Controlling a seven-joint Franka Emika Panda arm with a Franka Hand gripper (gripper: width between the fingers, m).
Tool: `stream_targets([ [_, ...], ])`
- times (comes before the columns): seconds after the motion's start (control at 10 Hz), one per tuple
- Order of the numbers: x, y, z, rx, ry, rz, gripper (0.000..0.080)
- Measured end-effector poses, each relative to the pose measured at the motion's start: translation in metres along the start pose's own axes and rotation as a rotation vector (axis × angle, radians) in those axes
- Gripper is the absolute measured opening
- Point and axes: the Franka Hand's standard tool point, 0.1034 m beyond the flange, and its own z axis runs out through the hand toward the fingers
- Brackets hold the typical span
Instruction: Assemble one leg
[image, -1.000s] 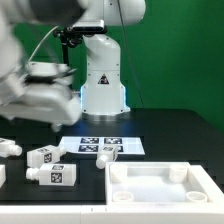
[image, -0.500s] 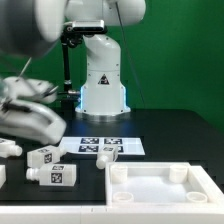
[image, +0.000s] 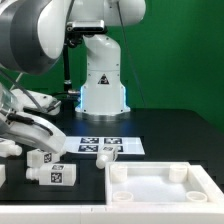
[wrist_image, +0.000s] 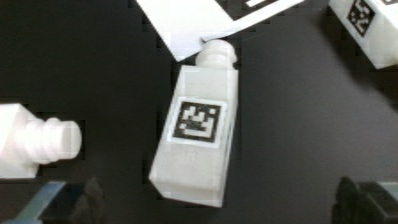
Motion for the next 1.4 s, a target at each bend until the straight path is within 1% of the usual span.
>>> stream_targets([
  [0.1, -0.001, 0.002, 0.012, 0.002, -0.022, 0.008, 0.0648],
  [0.2, -0.001, 0.005, 0.027, 0.001, -0.05, 0.016, 0.0648],
  [0.3, 0.002, 0.006, 0.036, 0.005, -0.066, 0.023, 0.0648],
  [0.4, 0.0, 0.008, 0.043, 0.017, -0.104, 0.032, 0.0648],
  [0.5, 0.001, 0.011, 0.045, 0.027, -0.136, 0.038, 0.0648],
  [0.6, 0.003, 0.01, 0.044, 0.025, -0.125, 0.036, 0.0648],
  [0.9, 0.003, 0.01, 0.045, 0.024, -0.126, 0.036, 0.0648],
  [1.0, 0.003, 0.01, 0.045, 0.023, -0.126, 0.036, 0.056],
  [1.1, 0.003, 0.01, 0.045, 0.023, -0.126, 0.036, 0.0425],
  [1.2, 0.003, 0.01, 0.045, 0.023, -0.126, 0.036, 0.0425],
  [1.3, 0.003, 0.01, 0.045, 0.023, -0.127, 0.036, 0.0281],
  [1.4, 0.003, 0.01, 0.045, 0.023, -0.127, 0.035, 0.0281],
])
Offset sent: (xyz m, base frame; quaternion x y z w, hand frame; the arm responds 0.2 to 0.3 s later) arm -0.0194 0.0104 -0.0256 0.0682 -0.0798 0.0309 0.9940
